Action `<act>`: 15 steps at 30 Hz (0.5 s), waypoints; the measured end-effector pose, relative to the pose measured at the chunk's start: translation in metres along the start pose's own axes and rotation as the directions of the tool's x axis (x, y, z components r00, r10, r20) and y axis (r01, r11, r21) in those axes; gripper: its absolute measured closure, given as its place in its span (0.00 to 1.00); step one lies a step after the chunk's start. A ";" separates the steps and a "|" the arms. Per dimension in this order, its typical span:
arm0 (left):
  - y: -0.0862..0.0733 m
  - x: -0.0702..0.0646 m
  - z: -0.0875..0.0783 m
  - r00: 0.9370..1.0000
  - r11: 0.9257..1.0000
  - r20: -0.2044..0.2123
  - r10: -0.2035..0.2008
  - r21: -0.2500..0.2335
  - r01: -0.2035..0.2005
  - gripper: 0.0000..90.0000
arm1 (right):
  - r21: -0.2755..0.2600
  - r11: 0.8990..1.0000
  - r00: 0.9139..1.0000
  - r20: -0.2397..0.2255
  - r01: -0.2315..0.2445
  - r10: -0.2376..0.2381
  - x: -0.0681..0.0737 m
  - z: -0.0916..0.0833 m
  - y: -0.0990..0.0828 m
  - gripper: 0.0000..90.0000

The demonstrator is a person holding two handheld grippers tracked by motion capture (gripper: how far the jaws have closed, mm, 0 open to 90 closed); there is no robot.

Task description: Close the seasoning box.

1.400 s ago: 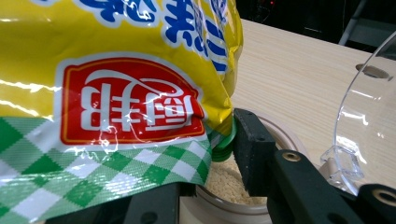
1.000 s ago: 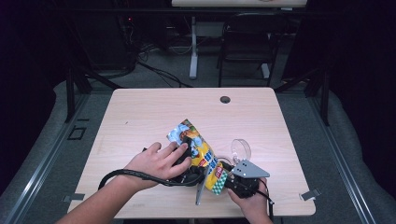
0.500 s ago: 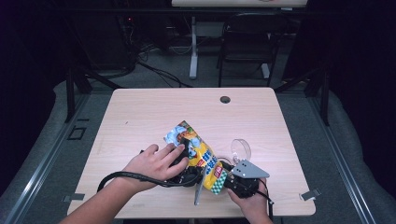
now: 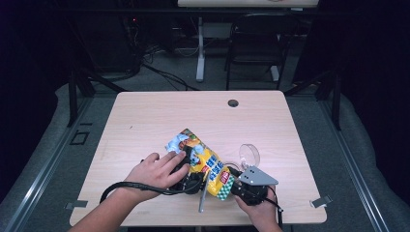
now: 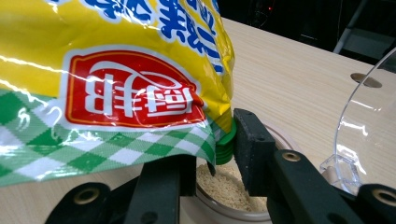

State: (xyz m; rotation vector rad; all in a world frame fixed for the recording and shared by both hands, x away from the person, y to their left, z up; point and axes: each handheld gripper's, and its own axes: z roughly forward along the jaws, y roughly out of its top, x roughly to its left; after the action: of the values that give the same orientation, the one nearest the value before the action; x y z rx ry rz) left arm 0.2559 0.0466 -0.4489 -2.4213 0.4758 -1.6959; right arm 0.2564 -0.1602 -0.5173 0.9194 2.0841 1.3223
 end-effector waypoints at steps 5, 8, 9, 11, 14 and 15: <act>-0.001 -0.004 0.002 1.000 1.000 0.009 -0.024 -0.002 0.024 0.91 | 0.000 1.000 1.000 -0.001 -0.002 0.002 -0.001 0.000 0.000 0.79; -0.002 -0.007 0.002 0.999 0.999 0.017 -0.036 -0.002 0.036 0.91 | -0.001 1.000 1.000 0.000 -0.002 0.002 -0.001 0.000 0.000 0.79; -0.002 -0.008 0.002 0.999 0.999 0.019 -0.049 -0.009 0.050 0.91 | -0.003 1.000 1.000 0.001 -0.003 0.003 -0.001 0.000 0.000 0.79; -0.004 -0.010 0.003 0.997 0.997 0.033 -0.072 -0.014 0.073 0.91 | -0.008 1.000 1.000 0.001 -0.003 0.003 0.000 0.000 0.000 0.79; -0.006 -0.014 0.004 0.993 0.994 0.044 -0.106 -0.020 0.107 0.92 | -0.012 1.000 1.000 0.001 0.000 0.000 0.000 0.000 0.000 0.79; -0.007 -0.015 0.005 0.992 0.993 0.047 -0.114 -0.023 0.115 0.92 | -0.010 1.000 1.000 0.002 0.002 -0.002 0.000 -0.001 0.000 0.79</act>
State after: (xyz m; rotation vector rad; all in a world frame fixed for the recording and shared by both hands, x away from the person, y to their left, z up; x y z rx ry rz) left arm 0.2566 0.0577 -0.4621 -2.5450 0.3609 -1.6838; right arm 0.2560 -0.1602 -0.5167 0.9139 2.0747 1.3298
